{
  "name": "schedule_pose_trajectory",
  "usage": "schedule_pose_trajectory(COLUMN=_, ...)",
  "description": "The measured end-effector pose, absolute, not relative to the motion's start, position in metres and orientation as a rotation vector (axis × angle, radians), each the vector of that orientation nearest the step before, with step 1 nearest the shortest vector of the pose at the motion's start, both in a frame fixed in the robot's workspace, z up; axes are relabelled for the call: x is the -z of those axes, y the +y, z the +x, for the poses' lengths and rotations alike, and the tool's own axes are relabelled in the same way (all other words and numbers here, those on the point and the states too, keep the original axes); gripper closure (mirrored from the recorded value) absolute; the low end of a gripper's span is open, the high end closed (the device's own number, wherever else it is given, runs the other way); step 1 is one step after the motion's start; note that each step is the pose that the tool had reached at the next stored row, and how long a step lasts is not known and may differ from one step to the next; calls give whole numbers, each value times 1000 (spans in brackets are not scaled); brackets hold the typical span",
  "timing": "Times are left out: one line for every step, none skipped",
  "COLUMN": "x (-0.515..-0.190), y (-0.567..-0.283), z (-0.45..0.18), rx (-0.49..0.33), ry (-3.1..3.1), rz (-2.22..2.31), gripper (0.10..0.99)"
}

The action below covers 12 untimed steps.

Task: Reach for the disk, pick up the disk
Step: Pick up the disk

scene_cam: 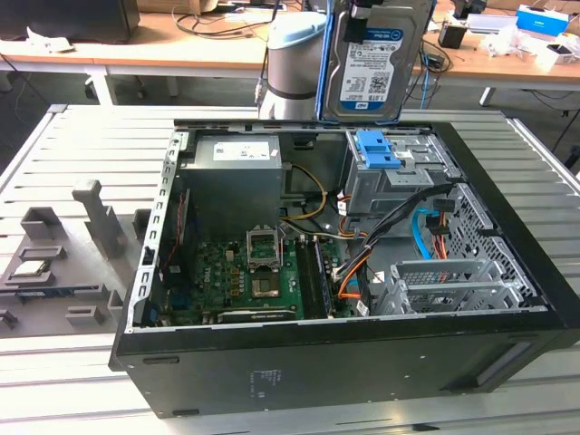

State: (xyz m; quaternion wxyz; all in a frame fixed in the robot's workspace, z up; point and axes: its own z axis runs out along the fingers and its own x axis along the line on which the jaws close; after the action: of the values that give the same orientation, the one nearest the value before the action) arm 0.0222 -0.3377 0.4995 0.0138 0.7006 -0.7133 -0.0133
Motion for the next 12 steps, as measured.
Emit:
schedule_pose_trajectory(x=-499, y=-338, z=26, rx=42, ry=-2222, rz=2182, gripper=718)
schedule_pose_trajectory(x=-499, y=-338, z=27, rx=42, ry=-2222, rz=2182, gripper=718)
schedule_pose_trajectory(x=-499, y=-338, z=29, rx=42, ry=-2221, rz=2182, gripper=718)
schedule_pose_trajectory(x=-499, y=-338, z=30, rx=42, ry=-2221, rz=2182, gripper=718)
schedule_pose_trajectory(x=-499, y=-338, z=32, rx=41, ry=-2221, rz=2182, gripper=718)
schedule_pose_trajectory(x=-499, y=-338, z=33, rx=41, ry=-2221, rz=2182, gripper=718)
schedule_pose_trajectory(x=-499, y=-338, z=33, rx=42, ry=-2222, rz=2182, gripper=718)
schedule_pose_trajectory(x=-499, y=-338, z=33, rx=42, ry=-2222, rz=2182, gripper=718)
schedule_pose_trajectory(x=-499, y=-338, z=33, rx=41, ry=-2222, rz=2182, gripper=718)
schedule_pose_trajectory(x=-499, y=-338, z=33, rx=42, ry=-2222, rz=2182, gripper=718)
schedule_pose_trajectory(x=-499, y=-338, z=33, rx=42, ry=-2222, rz=2182, gripper=718)
schedule_pose_trajectory(x=-499, y=-338, z=33, rx=42, ry=-2221, rz=2182, gripper=718)
